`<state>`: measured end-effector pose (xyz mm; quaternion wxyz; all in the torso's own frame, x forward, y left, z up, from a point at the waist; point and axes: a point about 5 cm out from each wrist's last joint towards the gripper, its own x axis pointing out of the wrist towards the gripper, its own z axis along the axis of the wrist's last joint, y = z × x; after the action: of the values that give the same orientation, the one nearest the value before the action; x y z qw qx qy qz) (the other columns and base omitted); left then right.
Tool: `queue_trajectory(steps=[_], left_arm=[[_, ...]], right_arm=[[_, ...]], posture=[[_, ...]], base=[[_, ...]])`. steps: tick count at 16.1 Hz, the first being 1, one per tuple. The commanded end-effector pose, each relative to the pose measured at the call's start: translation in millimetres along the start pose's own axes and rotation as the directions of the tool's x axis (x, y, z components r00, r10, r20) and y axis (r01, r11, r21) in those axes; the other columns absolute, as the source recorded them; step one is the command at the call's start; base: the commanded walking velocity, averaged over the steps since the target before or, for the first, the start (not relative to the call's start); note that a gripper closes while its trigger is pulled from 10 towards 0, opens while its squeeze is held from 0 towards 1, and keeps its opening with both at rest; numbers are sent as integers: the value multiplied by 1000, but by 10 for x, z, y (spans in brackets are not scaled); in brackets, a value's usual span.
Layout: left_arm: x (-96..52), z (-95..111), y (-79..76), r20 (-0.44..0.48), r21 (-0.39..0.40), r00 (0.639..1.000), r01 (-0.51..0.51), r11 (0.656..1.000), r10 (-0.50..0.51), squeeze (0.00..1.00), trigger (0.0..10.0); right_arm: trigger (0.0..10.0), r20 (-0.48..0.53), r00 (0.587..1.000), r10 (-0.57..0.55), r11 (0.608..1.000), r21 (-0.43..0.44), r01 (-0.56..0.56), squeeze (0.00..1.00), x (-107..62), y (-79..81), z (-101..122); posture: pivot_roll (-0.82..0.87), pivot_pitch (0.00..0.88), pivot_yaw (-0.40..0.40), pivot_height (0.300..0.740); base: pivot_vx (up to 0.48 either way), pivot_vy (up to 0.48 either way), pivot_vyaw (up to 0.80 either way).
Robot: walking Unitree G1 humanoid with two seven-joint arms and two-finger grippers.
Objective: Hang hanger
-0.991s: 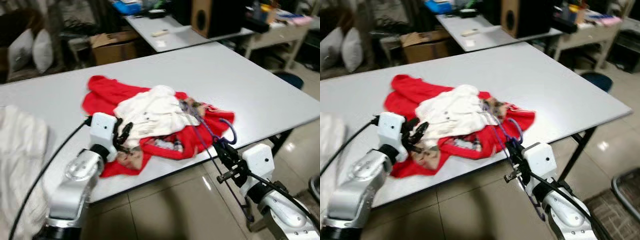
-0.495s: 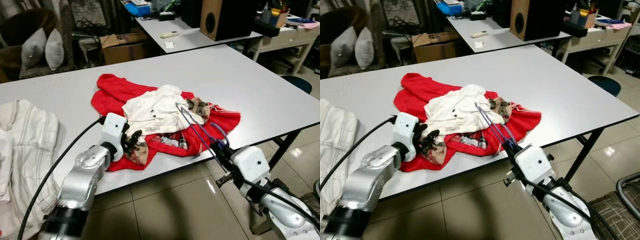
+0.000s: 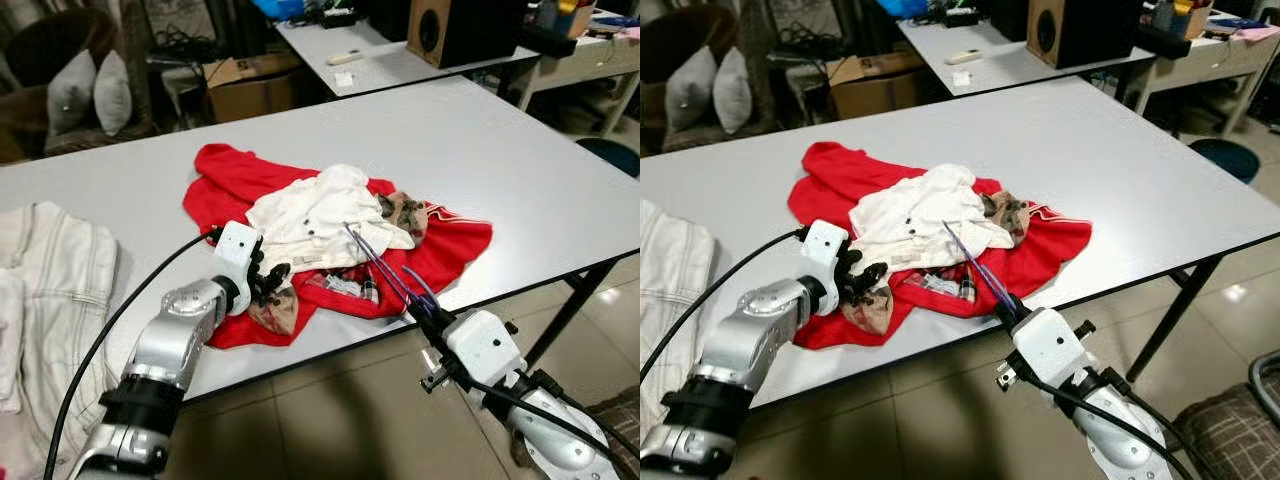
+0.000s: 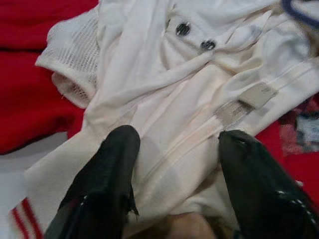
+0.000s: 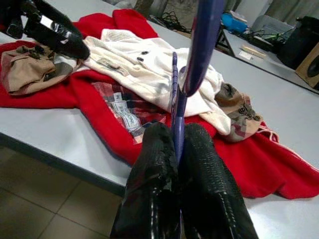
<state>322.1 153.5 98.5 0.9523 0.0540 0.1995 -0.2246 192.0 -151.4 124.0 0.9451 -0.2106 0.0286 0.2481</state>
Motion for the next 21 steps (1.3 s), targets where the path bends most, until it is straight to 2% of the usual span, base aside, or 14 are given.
queue_trajectory(steps=[1,2,3,4,5,9,14,16,18,21], left_arm=[[-4,-21,64,-43,17,998,-37,999,38,145,10000],[-2,-42,84,-58,0,997,-48,999,48,0,10000],[1,-57,97,-66,-15,997,-48,999,47,0,7098],[9,-58,104,-70,-17,996,-51,999,49,0,1961],[21,-59,105,-73,-27,996,-53,998,51,0,0],[51,-54,99,-65,-79,997,-43,996,38,0,0],[36,-181,130,-134,-104,990,-57,993,43,0,0],[37,-189,142,-133,-108,989,-73,991,59,0,0],[48,-161,142,-106,-109,993,-68,992,56,0,0],[28,43,67,22,-102,1000,9,995,-7,0,0]], right_arm=[[10000,7,1000,9,1000,-6,-9,0,-14,36,18],[10000,6,1000,14,1000,-3,-14,0,-25,56,17],[10000,6,1000,20,1000,-1,-20,0,-30,72,19],[10000,10,1000,28,1000,0,-28,0,-31,80,27],[10000,13,999,35,999,-2,-35,0,-29,87,28],[10000,15,999,40,999,-10,-40,0,-25,89,26],[10000,17,998,63,998,-19,-62,0,-8,108,26],[10000,18,998,66,998,-23,-65,0,-3,110,31],[10000,17,998,67,998,-23,-67,0,-15,119,26],[10000,11,998,66,998,-20,-66,0,-43,135,13]], posture=[[-67,0,129,740],[-70,0,129,740],[-71,0,130,740],[-70,0,131,740],[-73,0,135,740],[-76,0,137,740],[-70,0,127,740],[-72,0,127,740],[-74,0,128,740],[-71,0,128,740]], base=[[0,0,0],[0,0,0],[0,0,0],[0,0,0],[0,0,0],[0,0,0],[0,0,0],[0,0,0],[0,0,0],[0,0,0]])
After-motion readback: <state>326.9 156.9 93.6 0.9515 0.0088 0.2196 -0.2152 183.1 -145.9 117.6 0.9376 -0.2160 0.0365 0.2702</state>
